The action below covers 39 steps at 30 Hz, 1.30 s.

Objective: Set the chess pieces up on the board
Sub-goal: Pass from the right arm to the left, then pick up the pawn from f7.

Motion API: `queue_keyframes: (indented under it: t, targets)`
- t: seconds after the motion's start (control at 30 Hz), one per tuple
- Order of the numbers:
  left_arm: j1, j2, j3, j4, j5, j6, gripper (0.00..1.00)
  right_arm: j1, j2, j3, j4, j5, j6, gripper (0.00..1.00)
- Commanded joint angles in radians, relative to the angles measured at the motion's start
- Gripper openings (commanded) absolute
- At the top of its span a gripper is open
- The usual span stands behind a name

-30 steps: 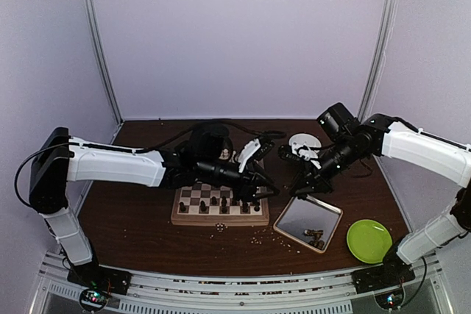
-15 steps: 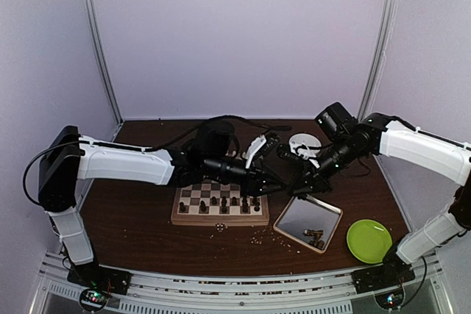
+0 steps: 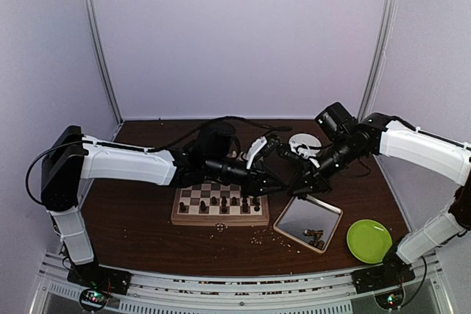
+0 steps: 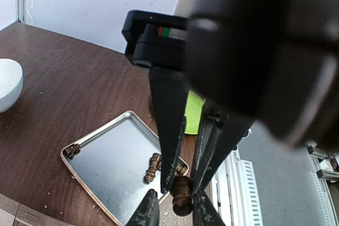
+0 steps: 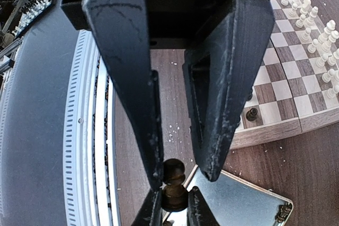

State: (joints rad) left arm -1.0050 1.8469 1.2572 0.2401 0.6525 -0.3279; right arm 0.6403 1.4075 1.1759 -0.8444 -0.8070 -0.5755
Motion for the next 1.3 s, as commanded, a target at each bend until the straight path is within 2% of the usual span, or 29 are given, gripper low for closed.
queue_keyframes:
  t: [0.0, 0.2, 0.3, 0.37, 0.47, 0.6, 0.7, 0.87, 1.1, 1.27]
  targets:
    - [0.003, 0.012, 0.033, 0.048, 0.029, 0.0, 0.19, 0.004, -0.003, 0.025, 0.002, -0.022, 0.014, 0.13]
    - [0.003, 0.012, 0.033, 0.05, 0.052, -0.005, 0.06, 0.004, -0.008, 0.02, 0.01, -0.014, 0.017, 0.14]
    - [0.004, 0.0, 0.031, 0.038, 0.037, -0.002, 0.02, 0.003, -0.016, 0.013, 0.004, 0.003, 0.013, 0.22]
    - [0.011, -0.023, 0.027, 0.0, 0.016, 0.013, 0.02, -0.002, -0.03, -0.002, -0.012, 0.024, 0.002, 0.31]
    - [0.037, -0.079, 0.031, -0.144, -0.044, 0.079, 0.02, -0.024, -0.066, -0.054, -0.033, 0.046, -0.033, 0.38]
    - [0.086, -0.184, 0.057, -0.428, -0.174, 0.228, 0.02, -0.065, -0.117, -0.169, -0.02, 0.073, -0.067, 0.4]
    - [0.124, -0.248, 0.08, -0.651, -0.327, 0.362, 0.02, -0.083, -0.126, -0.249, 0.047, 0.129, -0.041, 0.4]
    - [0.188, -0.267, 0.114, -0.91, -0.551, 0.468, 0.02, -0.096, -0.067, -0.236, 0.084, 0.248, -0.004, 0.4]
    - [0.264, -0.232, 0.111, -1.001, -0.63, 0.425, 0.02, -0.097, -0.017, -0.235, 0.09, 0.262, -0.004, 0.4]
    - [0.27, -0.187, 0.081, -1.019, -0.602, 0.441, 0.03, -0.097, -0.001, -0.233, 0.084, 0.261, -0.017, 0.39]
